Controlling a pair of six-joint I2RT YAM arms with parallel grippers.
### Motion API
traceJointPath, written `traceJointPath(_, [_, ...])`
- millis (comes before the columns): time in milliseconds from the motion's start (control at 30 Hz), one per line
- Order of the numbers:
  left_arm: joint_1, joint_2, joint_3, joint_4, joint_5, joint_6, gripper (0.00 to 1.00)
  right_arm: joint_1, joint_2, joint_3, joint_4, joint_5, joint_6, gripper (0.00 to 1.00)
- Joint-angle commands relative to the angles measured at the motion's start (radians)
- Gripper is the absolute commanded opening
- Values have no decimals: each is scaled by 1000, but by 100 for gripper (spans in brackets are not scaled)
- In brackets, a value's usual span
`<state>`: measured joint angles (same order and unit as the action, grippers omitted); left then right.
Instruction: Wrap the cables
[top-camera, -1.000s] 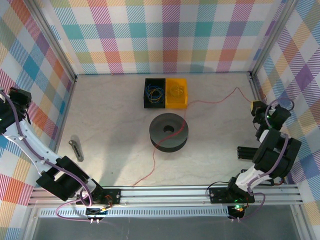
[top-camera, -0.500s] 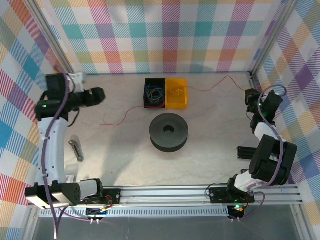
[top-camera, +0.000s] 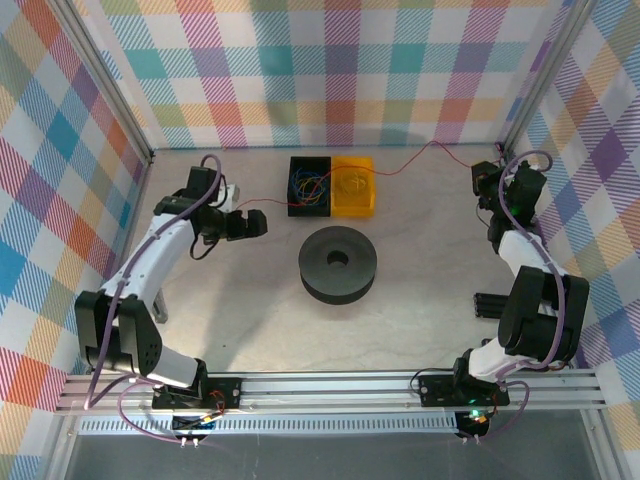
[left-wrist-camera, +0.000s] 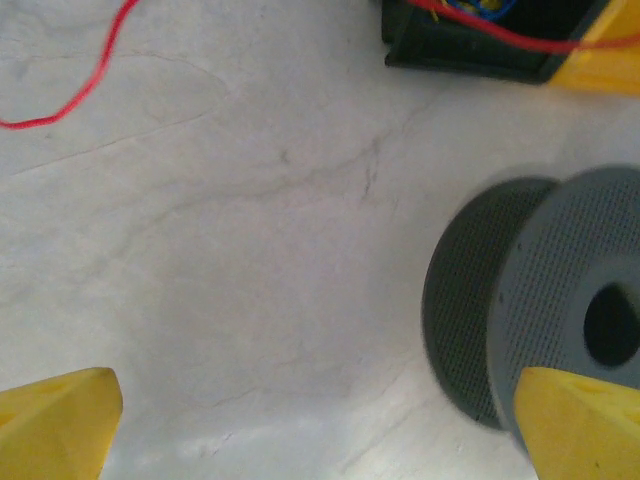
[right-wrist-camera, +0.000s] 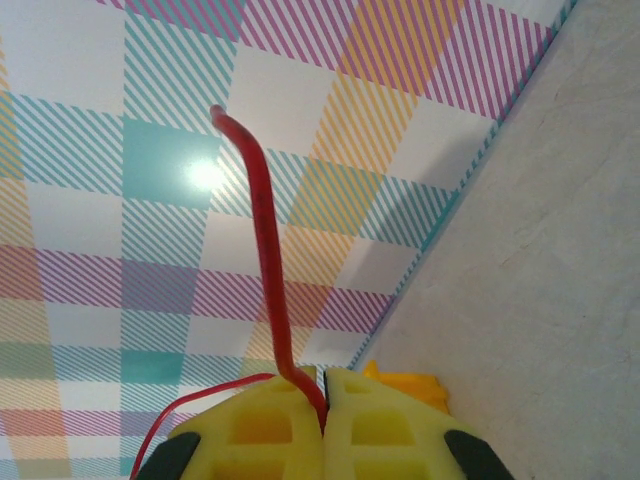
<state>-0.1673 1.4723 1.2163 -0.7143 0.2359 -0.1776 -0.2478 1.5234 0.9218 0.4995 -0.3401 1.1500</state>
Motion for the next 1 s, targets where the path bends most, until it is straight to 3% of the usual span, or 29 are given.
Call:
traceJointPath(0, [-5, 15, -78, 200, 76, -181, 100, 8, 6, -10, 10, 10, -32, 0])
traceJointPath(133, [-4, 29, -200, 424, 105, -362, 100, 10, 11, -15, 16, 2, -38, 0])
traceJointPath(467, [17, 78, -385, 923, 24, -785, 100, 11, 29, -19, 40, -17, -38, 0])
traceJointPath(700, [50, 156, -383, 1036, 4, -864, 100, 12, 27, -22, 43, -28, -43, 0])
traceJointPath(967, [158, 265, -393, 1064, 23, -894, 100, 13, 29, -18, 50, -37, -41, 0])
